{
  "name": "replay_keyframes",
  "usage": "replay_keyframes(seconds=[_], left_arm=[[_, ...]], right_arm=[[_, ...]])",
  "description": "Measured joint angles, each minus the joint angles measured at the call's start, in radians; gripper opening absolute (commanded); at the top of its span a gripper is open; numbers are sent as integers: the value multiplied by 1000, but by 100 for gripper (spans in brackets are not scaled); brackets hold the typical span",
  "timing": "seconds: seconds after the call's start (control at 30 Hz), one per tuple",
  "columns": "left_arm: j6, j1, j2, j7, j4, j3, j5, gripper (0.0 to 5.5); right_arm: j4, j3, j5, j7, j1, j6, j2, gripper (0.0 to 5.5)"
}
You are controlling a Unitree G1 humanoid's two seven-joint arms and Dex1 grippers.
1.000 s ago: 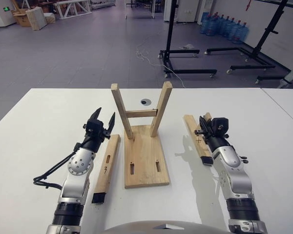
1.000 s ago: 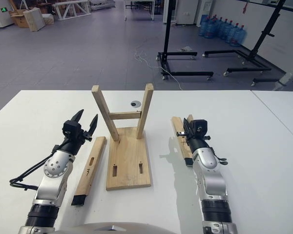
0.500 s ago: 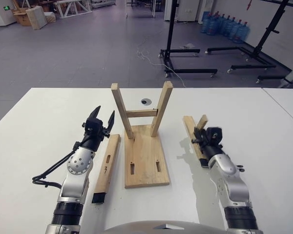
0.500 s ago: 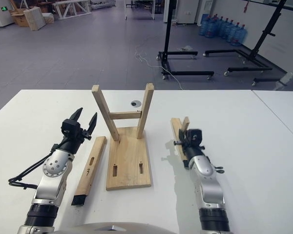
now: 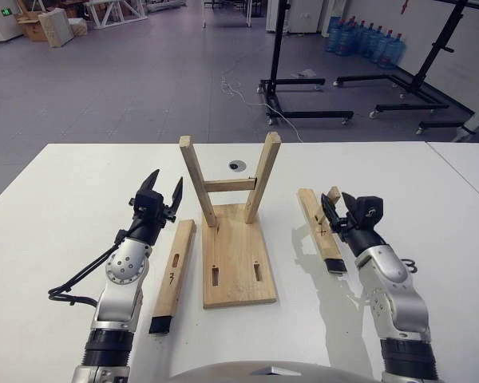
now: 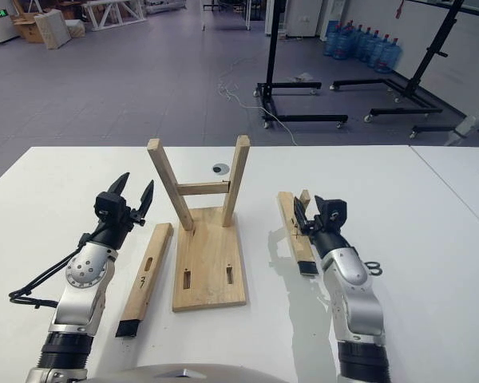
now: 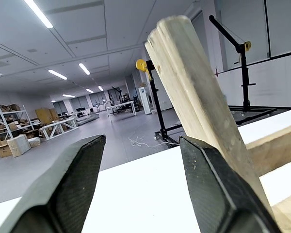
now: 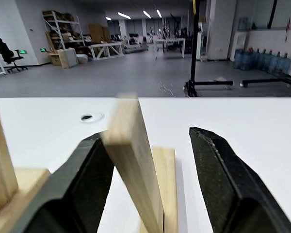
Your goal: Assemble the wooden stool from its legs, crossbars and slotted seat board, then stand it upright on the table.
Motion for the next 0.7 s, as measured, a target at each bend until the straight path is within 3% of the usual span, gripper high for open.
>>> replay_keyframes(seconds=[0.23, 0.5, 0.7], left_arm=[[0, 17, 4, 4, -10, 18, 1, 278], [0, 20, 3, 22, -10, 16, 11, 278], [-2, 19, -1, 23, -3, 5, 13, 278]], right_arm=[[-105, -35, 69, 5, -158, 88, -61, 264], [-46, -48, 48, -11, -348, 103, -104, 264], [252, 91, -177, -55, -298, -44, -98, 264]])
